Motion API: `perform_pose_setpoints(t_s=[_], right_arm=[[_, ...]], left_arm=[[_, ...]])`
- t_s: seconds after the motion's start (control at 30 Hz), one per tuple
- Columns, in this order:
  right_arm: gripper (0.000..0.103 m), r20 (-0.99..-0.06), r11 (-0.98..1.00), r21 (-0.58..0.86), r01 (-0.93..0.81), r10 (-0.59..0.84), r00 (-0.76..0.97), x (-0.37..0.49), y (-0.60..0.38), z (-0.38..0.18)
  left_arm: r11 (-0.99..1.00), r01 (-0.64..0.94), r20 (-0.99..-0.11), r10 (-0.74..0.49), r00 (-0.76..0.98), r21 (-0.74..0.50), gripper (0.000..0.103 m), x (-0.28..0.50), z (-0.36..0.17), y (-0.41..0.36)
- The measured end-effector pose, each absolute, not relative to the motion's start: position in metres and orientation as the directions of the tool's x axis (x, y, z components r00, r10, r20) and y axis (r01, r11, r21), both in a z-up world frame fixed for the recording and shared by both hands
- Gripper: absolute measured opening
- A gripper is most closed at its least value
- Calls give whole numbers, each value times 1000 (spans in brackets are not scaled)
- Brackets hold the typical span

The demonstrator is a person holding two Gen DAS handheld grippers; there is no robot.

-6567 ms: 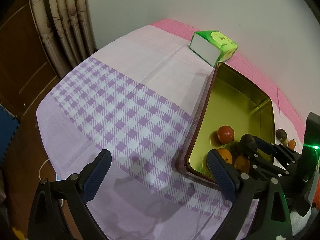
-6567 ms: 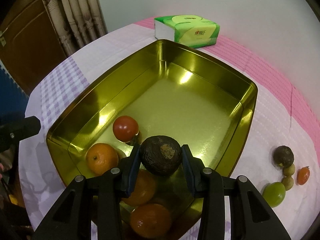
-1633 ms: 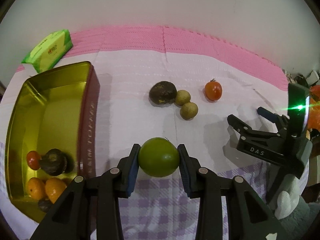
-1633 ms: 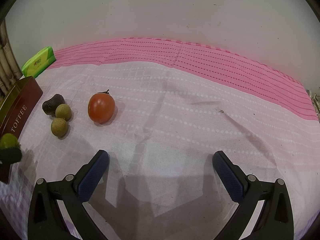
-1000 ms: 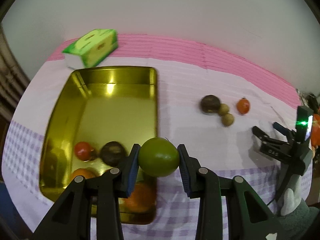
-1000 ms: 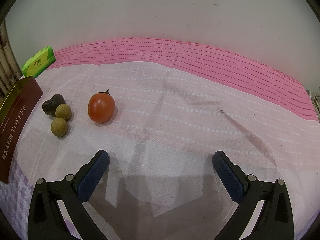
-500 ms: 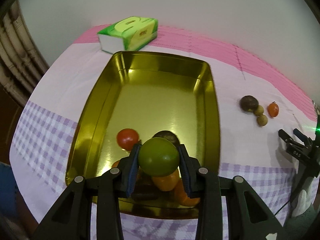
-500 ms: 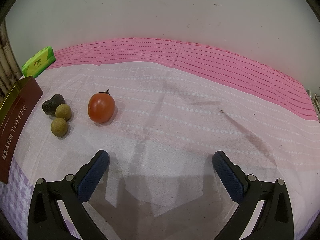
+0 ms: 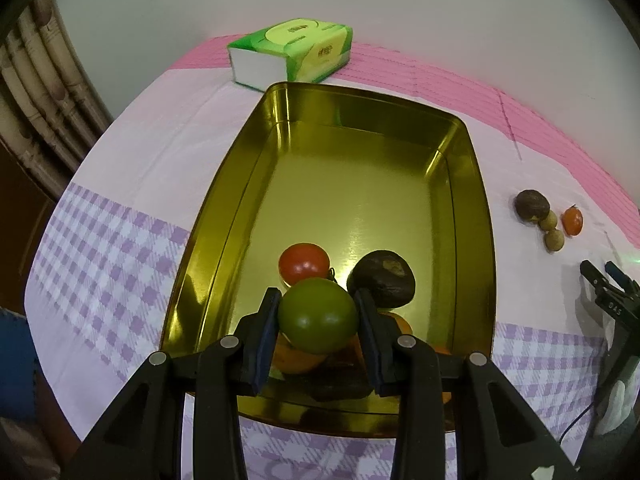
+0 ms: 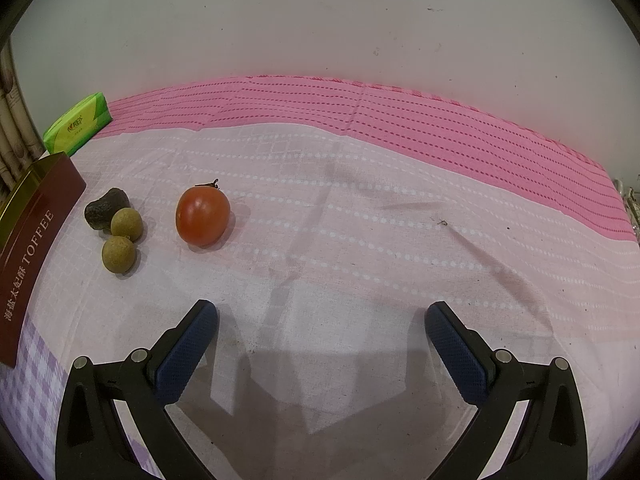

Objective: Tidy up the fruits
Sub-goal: 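Carry the lime with the left gripper over the gold tray, then lower the lime into the tray and open the left gripper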

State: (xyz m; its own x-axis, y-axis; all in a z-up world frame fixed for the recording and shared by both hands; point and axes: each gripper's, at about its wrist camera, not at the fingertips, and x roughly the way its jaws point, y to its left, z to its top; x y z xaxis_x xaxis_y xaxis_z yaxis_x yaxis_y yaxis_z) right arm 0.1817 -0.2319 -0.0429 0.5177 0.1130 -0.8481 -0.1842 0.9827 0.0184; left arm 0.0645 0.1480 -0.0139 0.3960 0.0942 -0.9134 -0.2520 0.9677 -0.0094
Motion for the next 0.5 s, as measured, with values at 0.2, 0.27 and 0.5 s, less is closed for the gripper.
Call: perform_pose_setpoints(t_s=[0.2,0.27,0.5], right_arm=[[103,-848,983,18,-184,113,518,182,-232,-43],[103,-848,983,18,-184,113,518,182,-231,-43],[103,-848,983,18,-184,113,518,182,-231,-43]], left_arm=[[969,-246,-911,90,403,-13,34,64,-13,150],[969,-245,-910,89,404,-14,34,65,-14,150],[972,-236,-917,87,389,-8,34,68,-19,148]])
